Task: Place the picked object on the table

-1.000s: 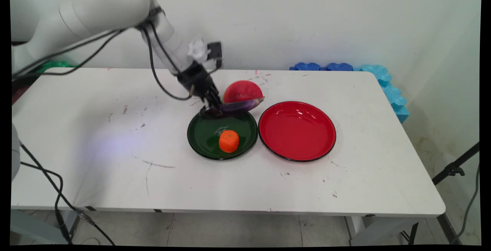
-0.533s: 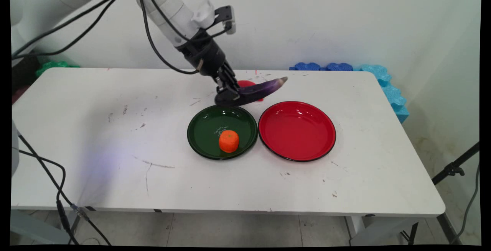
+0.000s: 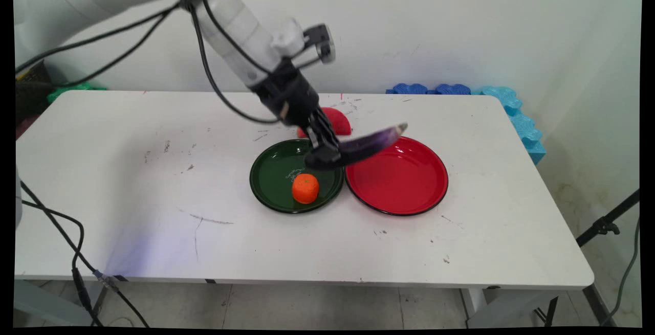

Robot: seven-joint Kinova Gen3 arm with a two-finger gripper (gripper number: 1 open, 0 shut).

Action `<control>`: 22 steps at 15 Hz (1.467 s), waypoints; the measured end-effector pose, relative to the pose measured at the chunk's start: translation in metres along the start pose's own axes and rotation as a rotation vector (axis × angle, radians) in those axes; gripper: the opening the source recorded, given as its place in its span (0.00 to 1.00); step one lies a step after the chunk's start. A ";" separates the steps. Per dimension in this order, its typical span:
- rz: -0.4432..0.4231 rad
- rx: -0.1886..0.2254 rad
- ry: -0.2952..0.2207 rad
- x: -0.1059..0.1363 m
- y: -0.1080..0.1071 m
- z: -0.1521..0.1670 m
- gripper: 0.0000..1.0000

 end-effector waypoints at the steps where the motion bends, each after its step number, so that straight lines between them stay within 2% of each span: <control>1: -0.003 -0.005 -0.009 -0.004 0.009 0.011 0.00; 5: 0.005 -0.021 -0.049 -0.019 0.040 0.057 0.00; 9: 0.018 -0.015 -0.070 -0.028 0.056 0.093 0.00; 15: 0.042 0.003 -0.081 -0.033 0.067 0.126 0.00; 22: 0.064 0.019 -0.082 -0.036 0.072 0.141 0.00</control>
